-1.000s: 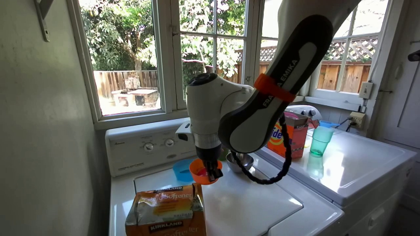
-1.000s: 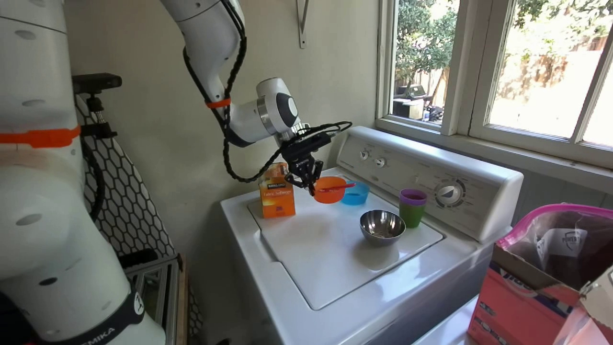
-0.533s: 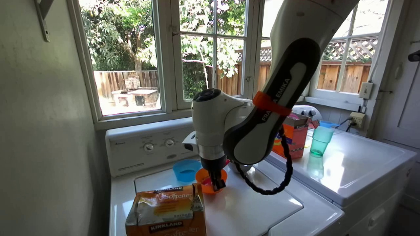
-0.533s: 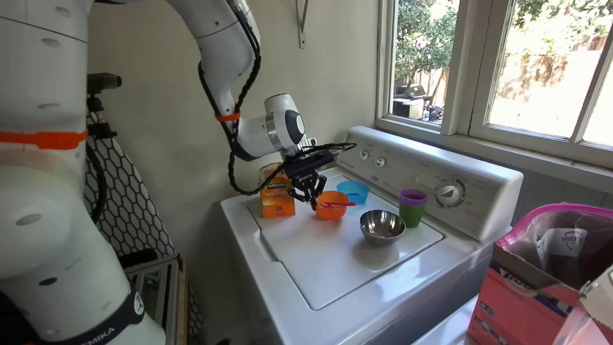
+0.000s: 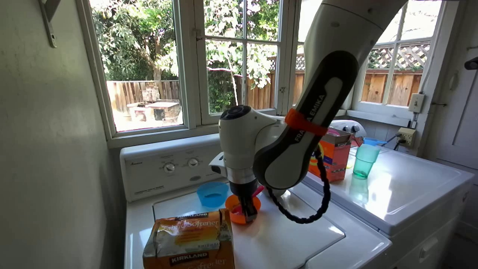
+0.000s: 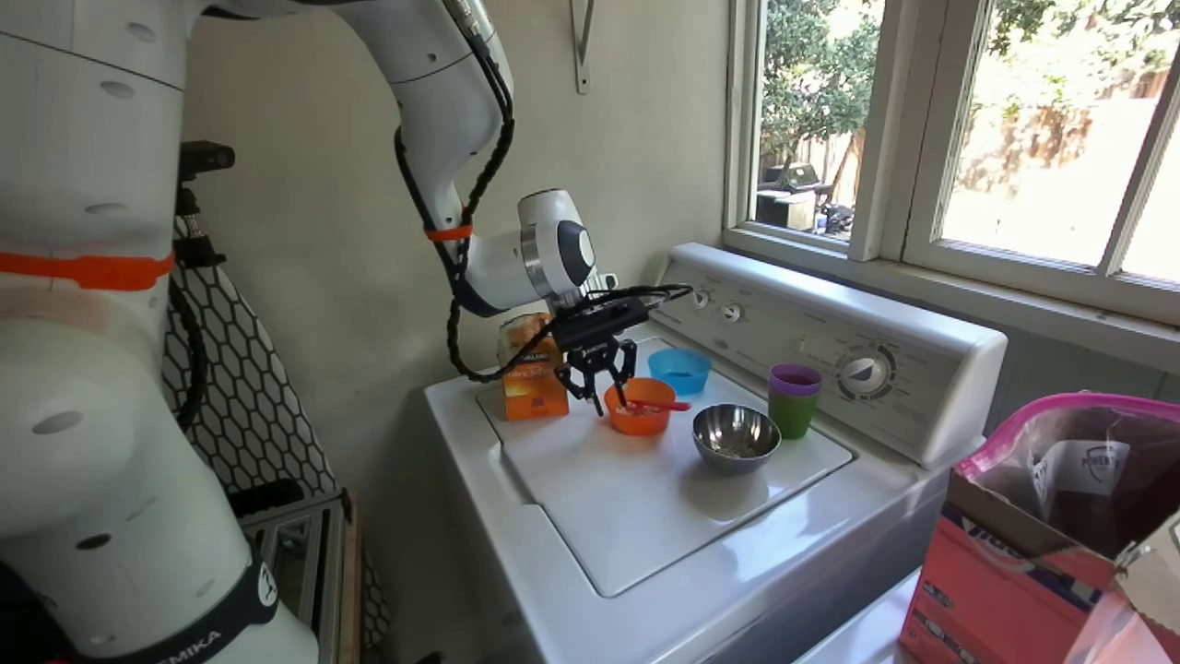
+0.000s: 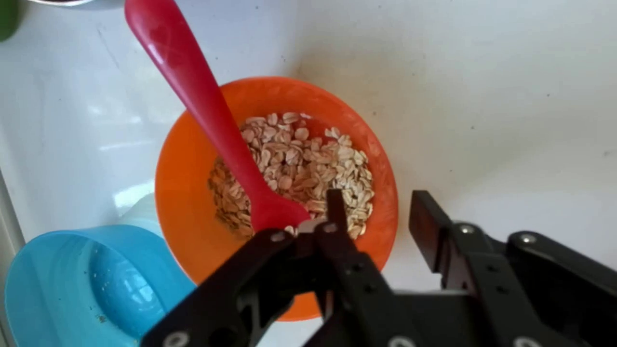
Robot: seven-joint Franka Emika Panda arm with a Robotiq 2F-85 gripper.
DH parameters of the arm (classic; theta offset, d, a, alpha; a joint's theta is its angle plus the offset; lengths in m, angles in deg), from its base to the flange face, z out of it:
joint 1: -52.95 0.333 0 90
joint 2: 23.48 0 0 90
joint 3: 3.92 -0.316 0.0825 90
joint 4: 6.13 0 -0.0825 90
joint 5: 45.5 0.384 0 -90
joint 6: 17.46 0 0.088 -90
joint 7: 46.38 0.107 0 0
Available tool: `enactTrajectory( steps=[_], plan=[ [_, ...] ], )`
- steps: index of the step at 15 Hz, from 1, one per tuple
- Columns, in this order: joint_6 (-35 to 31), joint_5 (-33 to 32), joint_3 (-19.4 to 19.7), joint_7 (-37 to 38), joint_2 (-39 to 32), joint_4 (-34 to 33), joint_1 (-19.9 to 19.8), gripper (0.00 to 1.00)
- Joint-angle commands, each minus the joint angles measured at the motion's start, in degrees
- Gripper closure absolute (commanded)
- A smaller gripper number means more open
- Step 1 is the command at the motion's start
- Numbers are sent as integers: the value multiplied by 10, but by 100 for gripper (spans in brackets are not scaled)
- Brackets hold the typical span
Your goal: Move the silver bowl and place it next to the stacked cups then move the orange bowl and place it next to the blue bowl
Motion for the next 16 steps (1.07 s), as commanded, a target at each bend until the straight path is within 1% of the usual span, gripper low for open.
enactTrajectory(
  steps=[1, 2, 4, 5, 9, 12, 13, 16],
  plan=[
    [10, -49, 12, 56, 37, 14, 26, 27],
    [25, -57, 11, 75, 52, 20, 31, 19],
    [62, -71, 11, 134, 89, 39, 42, 5],
    [92, -71, 8, 165, 103, 45, 46, 1],
    [155, -46, -10, 269, 158, 93, 42, 0],
    [179, -7, -19, 323, 185, 128, 36, 0],
    [162, -29, -17, 285, 149, 91, 31, 1],
    [169, -18, -20, 310, 167, 112, 30, 0]
  ],
)
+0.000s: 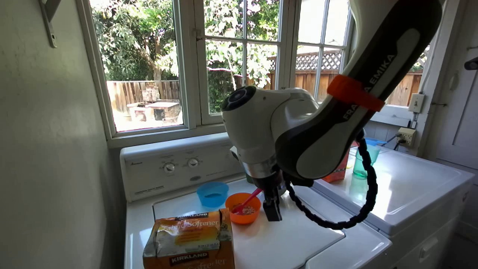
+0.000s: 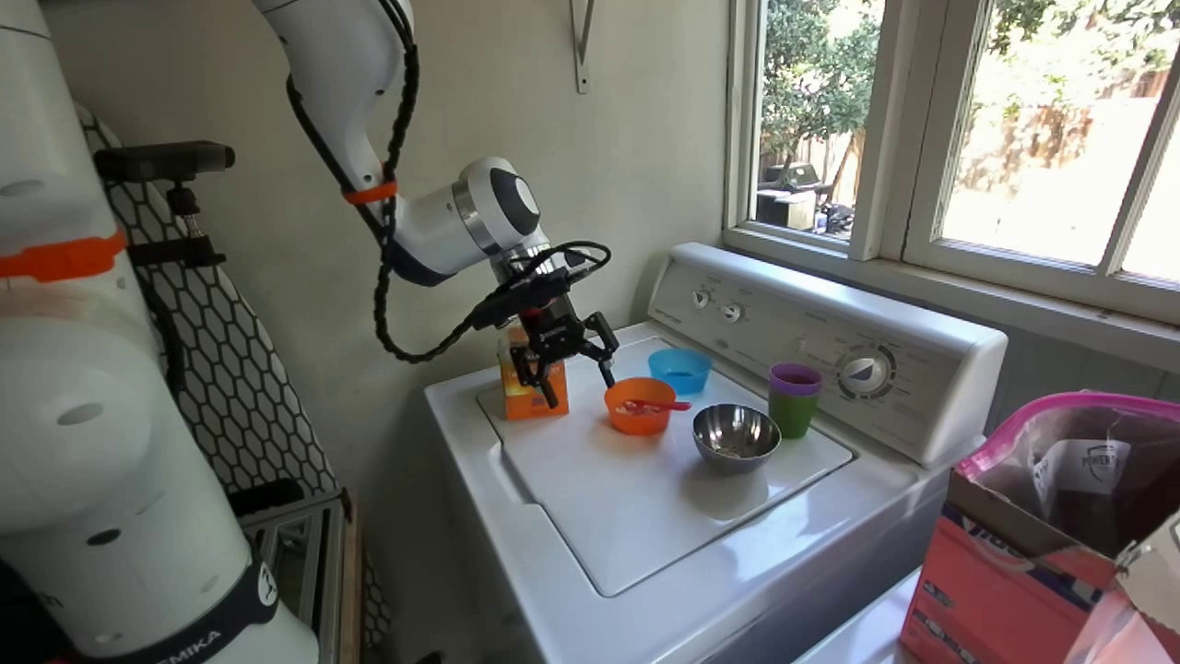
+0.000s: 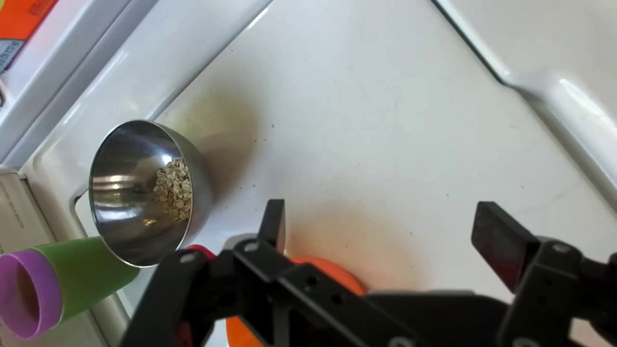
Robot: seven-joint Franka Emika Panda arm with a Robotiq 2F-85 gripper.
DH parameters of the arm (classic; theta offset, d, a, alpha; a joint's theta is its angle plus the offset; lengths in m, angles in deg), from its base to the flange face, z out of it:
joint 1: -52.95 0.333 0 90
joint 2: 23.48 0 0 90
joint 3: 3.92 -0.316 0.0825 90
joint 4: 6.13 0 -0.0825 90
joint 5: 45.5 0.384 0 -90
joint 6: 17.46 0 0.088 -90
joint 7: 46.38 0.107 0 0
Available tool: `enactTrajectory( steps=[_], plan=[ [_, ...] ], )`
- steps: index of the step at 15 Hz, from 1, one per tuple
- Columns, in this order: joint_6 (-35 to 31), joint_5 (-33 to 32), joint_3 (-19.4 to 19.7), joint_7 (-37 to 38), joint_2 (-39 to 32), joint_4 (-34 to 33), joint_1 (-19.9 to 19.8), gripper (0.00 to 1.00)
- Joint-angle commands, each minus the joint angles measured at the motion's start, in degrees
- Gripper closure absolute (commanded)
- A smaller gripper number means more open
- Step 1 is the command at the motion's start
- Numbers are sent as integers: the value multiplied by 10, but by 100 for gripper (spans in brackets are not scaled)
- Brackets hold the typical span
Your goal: Move the silver bowl and place it next to the stacked cups then move the orange bowl and place it next to the blue bowl
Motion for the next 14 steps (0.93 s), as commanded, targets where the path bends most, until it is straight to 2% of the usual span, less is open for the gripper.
enactTrajectory(
  steps=[1, 4, 9, 10, 11, 14],
  plan=[
    [7, -7, -9, -5, -8, -12, -8, 0],
    [-16, 71, 7, -2, -32, -35, -32, 0],
    [-128, 61, 45, -86, -53, -43, -80, 0],
    [-137, 70, 51, -105, -56, -43, -89, 0],
    [-107, 59, 45, -70, -40, -39, -72, 0],
    [-127, 60, 55, -95, -48, -40, -87, 0]
  ],
)
